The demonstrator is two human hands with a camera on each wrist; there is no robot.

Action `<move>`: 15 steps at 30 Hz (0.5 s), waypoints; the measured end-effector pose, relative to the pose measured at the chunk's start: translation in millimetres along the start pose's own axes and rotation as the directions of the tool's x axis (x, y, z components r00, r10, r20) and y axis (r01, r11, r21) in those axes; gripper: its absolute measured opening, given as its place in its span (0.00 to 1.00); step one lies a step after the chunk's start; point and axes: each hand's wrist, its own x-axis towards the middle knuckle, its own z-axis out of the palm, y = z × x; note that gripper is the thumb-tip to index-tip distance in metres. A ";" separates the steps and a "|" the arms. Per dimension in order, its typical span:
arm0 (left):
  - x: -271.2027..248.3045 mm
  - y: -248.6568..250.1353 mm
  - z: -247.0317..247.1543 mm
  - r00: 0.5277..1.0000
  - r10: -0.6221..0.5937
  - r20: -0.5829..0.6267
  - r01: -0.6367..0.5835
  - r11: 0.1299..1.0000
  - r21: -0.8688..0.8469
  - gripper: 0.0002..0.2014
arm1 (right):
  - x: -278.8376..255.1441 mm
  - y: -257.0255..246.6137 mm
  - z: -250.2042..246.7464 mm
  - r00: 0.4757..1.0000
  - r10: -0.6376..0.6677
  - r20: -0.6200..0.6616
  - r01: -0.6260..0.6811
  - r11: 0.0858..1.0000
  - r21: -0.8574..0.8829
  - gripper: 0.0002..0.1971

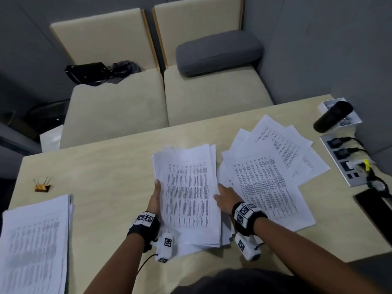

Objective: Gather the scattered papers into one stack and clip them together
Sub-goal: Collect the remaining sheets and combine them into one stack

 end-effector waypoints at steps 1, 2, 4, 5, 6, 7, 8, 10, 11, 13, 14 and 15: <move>-1.9 0.3 2.3 1.000 -0.002 0.007 0.001 1.000 0.006 0.35 | -0.4 0.5 0.1 1.000 -0.001 0.000 0.001 1.000 -0.018 0.13; -2.4 1.0 4.2 0.999 0.007 -0.036 -0.005 0.998 0.060 0.31 | -0.4 2.1 -0.2 1.000 -0.005 0.003 0.005 1.000 -0.019 0.14; 9.0 0.3 -0.2 0.983 0.056 -0.174 -0.014 0.972 0.233 0.33 | 0.6 8.4 -4.5 0.999 -0.016 0.040 0.014 0.999 0.031 0.20; 16.4 0.2 -2.5 0.967 0.084 -0.240 0.002 0.940 0.340 0.31 | 1.8 13.4 -10.5 0.999 -0.027 0.046 0.023 0.996 0.084 0.20; 22.1 0.2 -5.0 0.952 0.116 -0.283 0.020 0.900 0.436 0.27 | 3.9 19.3 -19.0 1.000 -0.029 0.007 0.027 0.989 0.143 0.18; 28.3 -1.2 -6.9 0.941 0.141 -0.307 0.035 0.862 0.505 0.23 | 5.4 25.9 -31.9 0.997 -0.006 -0.073 0.022 0.977 0.213 0.14; 30.1 -1.9 -5.9 0.937 0.151 -0.315 0.044 0.843 0.536 0.21 | 7.5 35.7 -47.6 0.983 0.041 -0.177 0.010 0.960 0.280 0.10; 32.3 -4.8 -4.3 0.935 0.162 -0.315 0.040 0.835 0.549 0.17 | 12.1 62.0 -82.8 0.907 0.175 -0.383 -0.041 0.942 0.333 0.09; 31.6 -6.2 -3.3 0.931 0.177 -0.318 0.027 0.838 0.546 0.16 | 12.4 76.2 -100.9 0.853 0.233 -0.466 -0.086 0.945 0.316 0.12; 29.8 -10.3 -0.6 0.925 0.194 -0.328 0.008 0.851 0.525 0.12 | 9.2 104.3 -126.0 0.782 0.320 -0.534 -0.244 0.947 0.210 0.26; 28.8 -11.5 0.3 0.922 0.202 -0.330 0.000 0.852 0.523 0.10 | 7.0 115.5 -131.7 0.780 0.357 -0.513 -0.329 0.932 0.149 0.36; 28.8 -13.4 0.6 0.920 0.207 -0.332 -0.002 0.851 0.525 0.10 | 5.1 125.6 -133.1 0.793 0.378 -0.478 -0.383 0.919 0.092 0.47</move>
